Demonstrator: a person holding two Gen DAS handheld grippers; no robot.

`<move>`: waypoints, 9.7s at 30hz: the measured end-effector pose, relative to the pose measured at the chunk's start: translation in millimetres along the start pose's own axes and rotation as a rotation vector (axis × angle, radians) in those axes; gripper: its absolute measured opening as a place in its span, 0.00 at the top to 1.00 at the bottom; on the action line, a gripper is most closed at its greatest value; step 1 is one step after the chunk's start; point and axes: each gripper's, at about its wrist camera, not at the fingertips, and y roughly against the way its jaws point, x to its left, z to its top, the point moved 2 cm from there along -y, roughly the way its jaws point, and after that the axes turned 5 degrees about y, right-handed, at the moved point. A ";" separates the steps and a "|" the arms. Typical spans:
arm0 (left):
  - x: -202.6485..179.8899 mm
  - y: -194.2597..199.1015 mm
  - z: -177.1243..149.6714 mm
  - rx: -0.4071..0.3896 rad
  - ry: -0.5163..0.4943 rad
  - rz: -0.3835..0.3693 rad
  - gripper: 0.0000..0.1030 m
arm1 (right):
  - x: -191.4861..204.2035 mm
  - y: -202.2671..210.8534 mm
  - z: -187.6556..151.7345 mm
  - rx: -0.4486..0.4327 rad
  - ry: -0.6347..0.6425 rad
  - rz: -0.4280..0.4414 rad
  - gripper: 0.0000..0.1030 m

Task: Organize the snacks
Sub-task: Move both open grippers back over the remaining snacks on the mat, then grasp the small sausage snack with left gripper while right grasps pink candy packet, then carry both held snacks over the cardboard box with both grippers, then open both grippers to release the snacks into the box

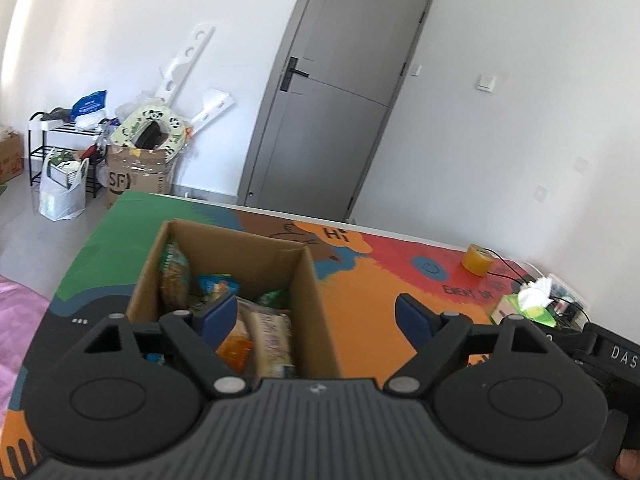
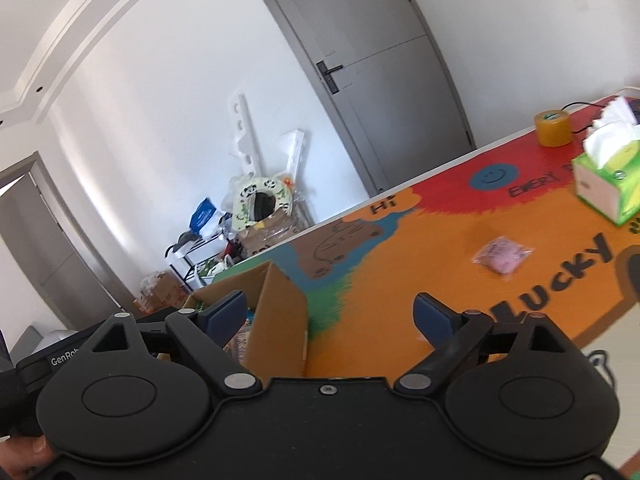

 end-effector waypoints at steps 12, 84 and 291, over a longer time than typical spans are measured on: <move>-36.1 2.5 -12.5 0.014 -0.060 -0.068 0.17 | -34.5 35.0 -1.3 -0.046 -0.038 -0.049 0.09; -128.7 -163.2 -118.2 0.274 -0.191 0.077 0.22 | -193.8 6.2 -52.0 0.041 -0.241 -0.175 0.08; 107.4 -6.3 27.0 -0.080 0.169 0.083 0.64 | 116.9 -99.1 1.6 0.055 0.292 0.132 0.68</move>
